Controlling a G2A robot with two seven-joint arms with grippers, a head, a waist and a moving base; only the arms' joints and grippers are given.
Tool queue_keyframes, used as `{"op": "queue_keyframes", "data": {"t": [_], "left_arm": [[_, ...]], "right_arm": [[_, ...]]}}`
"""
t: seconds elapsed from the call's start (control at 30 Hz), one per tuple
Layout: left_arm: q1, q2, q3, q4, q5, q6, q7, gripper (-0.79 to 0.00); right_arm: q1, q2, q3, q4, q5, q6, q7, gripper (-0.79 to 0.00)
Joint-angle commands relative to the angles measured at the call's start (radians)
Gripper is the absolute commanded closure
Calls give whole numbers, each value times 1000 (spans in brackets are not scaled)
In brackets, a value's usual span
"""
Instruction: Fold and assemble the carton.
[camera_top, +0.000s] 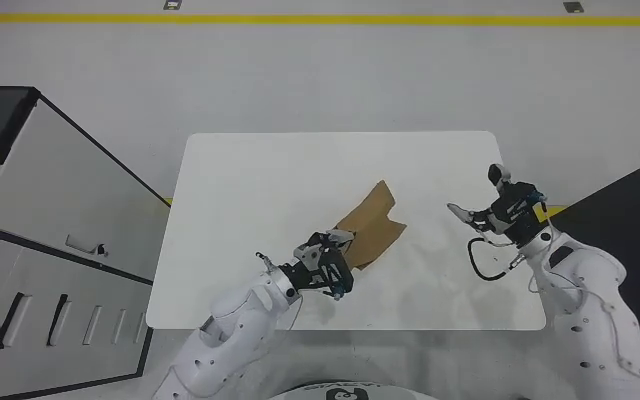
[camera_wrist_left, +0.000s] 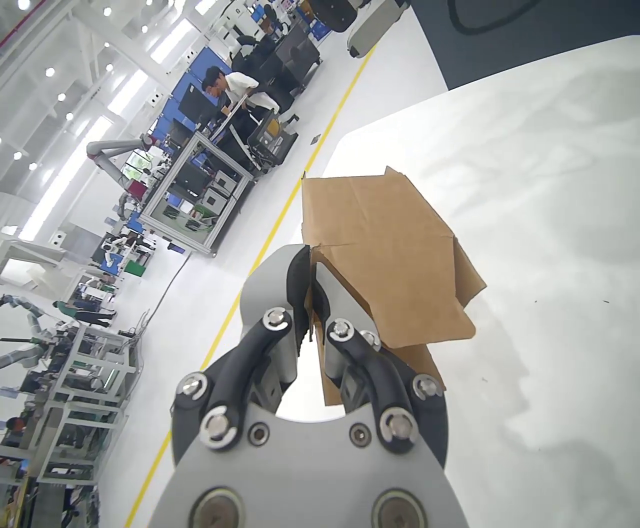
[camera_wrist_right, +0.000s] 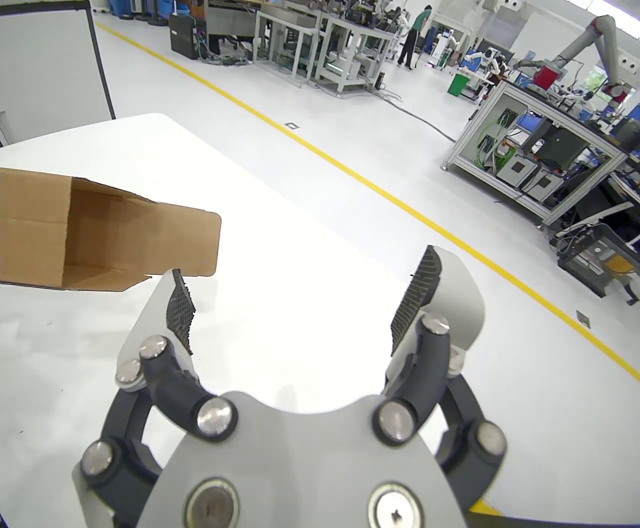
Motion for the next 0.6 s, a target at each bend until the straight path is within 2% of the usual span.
{"op": "queue_keyframes", "data": {"t": [0.0, 0.17, 0.33, 0.57], "left_arm": [[-5, 2, 5, 2, 13, -14, 3, 0], [-18, 16, -7, -6, 6, -106, 89, 0], [-16, 29, -14, -9, 20, -159, 154, 0], [-22, 42, -23, -7, 13, -179, 193, 0]], "right_arm": [[1, 1, -10, 6, 19, -39, 7, -785], [41, 19, 0, 84, 164, -294, 68, -785], [59, 65, -75, 88, 340, -301, 220, -785], [84, 166, -153, 80, 653, -301, 468, -785]]}}
